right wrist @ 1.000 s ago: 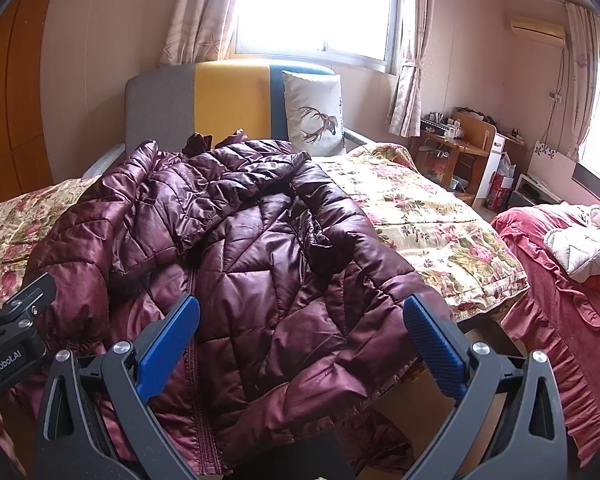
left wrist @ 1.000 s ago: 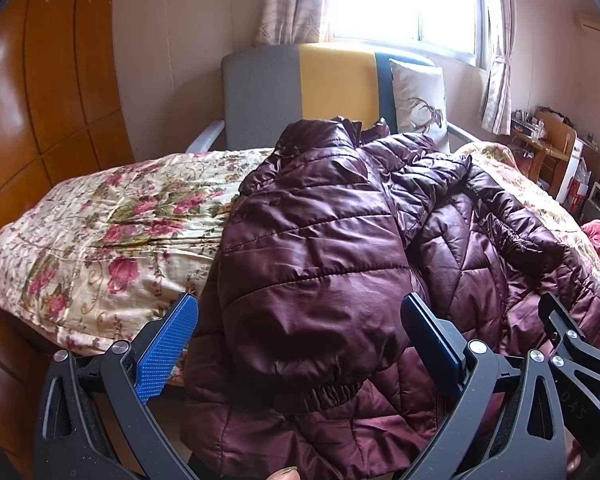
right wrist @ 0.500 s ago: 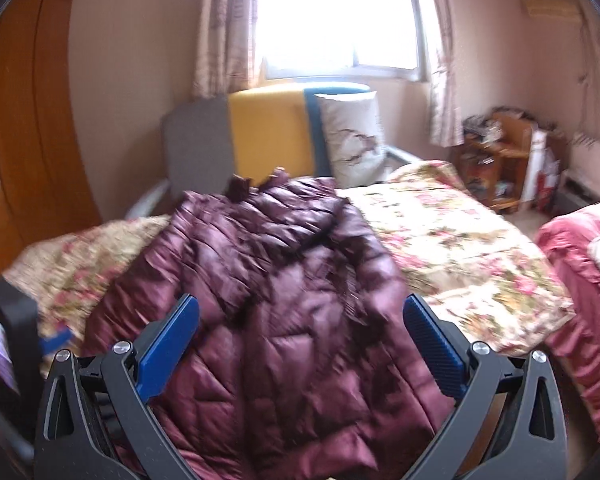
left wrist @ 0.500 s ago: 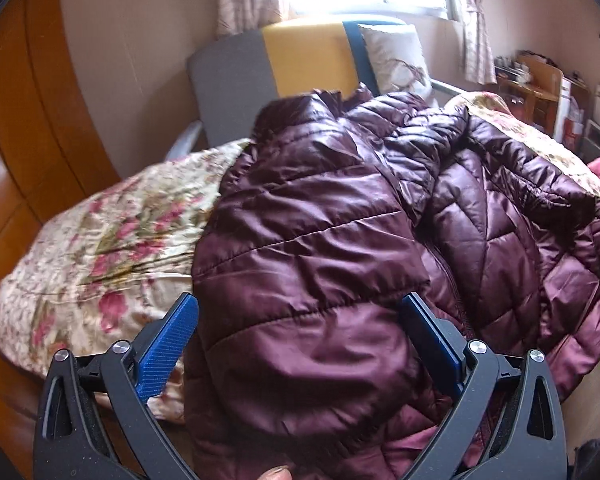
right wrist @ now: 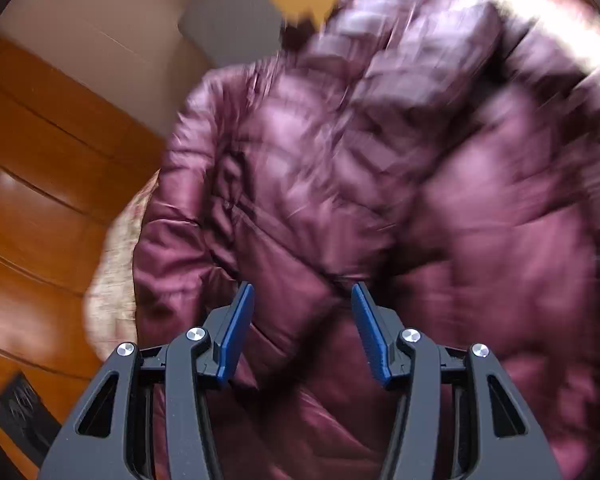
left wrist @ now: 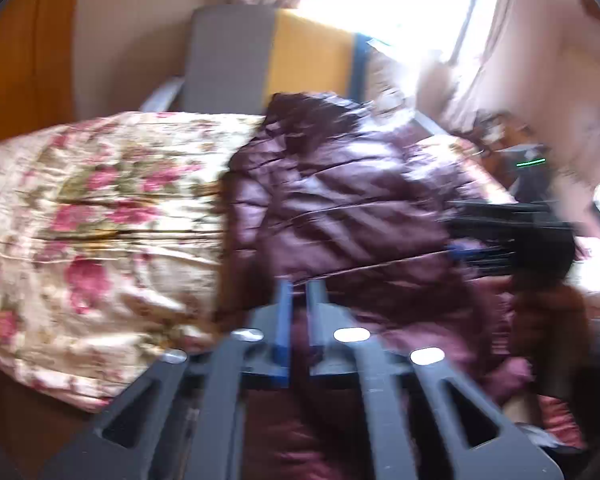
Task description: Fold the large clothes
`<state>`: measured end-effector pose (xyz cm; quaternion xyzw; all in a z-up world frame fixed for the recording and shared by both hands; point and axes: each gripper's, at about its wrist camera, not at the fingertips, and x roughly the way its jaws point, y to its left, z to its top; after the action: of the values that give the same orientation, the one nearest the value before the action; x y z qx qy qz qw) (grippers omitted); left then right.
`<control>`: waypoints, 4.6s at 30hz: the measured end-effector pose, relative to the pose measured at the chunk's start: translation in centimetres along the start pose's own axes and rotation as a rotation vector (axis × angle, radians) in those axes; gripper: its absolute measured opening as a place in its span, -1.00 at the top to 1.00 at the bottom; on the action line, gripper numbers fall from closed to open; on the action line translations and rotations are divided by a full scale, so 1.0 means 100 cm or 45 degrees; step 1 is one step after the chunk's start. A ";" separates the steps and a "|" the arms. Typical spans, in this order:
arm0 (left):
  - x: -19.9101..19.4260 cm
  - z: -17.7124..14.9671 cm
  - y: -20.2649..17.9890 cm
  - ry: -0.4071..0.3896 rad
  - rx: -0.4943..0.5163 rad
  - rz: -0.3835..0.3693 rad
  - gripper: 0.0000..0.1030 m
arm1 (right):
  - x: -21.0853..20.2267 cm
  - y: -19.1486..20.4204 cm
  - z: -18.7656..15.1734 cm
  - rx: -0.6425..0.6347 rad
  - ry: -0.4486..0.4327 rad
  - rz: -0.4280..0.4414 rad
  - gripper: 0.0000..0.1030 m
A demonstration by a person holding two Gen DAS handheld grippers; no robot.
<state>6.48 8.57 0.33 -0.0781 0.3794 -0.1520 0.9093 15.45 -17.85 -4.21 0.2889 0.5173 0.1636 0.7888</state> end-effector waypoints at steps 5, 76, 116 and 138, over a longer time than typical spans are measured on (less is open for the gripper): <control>-0.007 -0.010 -0.036 -0.050 0.087 -0.055 -0.93 | -0.007 0.014 0.010 -0.098 -0.062 0.061 0.71; -0.011 0.038 0.197 0.044 -0.475 0.018 -0.62 | -0.141 -0.144 0.018 -0.086 0.211 -0.194 -0.38; 0.090 0.028 0.017 0.130 -0.053 0.170 -0.40 | -0.090 -0.033 0.014 -0.591 -0.350 -0.796 -0.81; 0.020 0.059 0.331 -0.196 -1.064 0.513 0.44 | -0.058 -0.091 0.014 -0.465 -0.340 -0.685 -0.85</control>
<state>19.23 39.23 -5.36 -0.3732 0.3470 0.1996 0.8370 13.97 -28.53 -5.32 0.0152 0.4294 0.0005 0.9030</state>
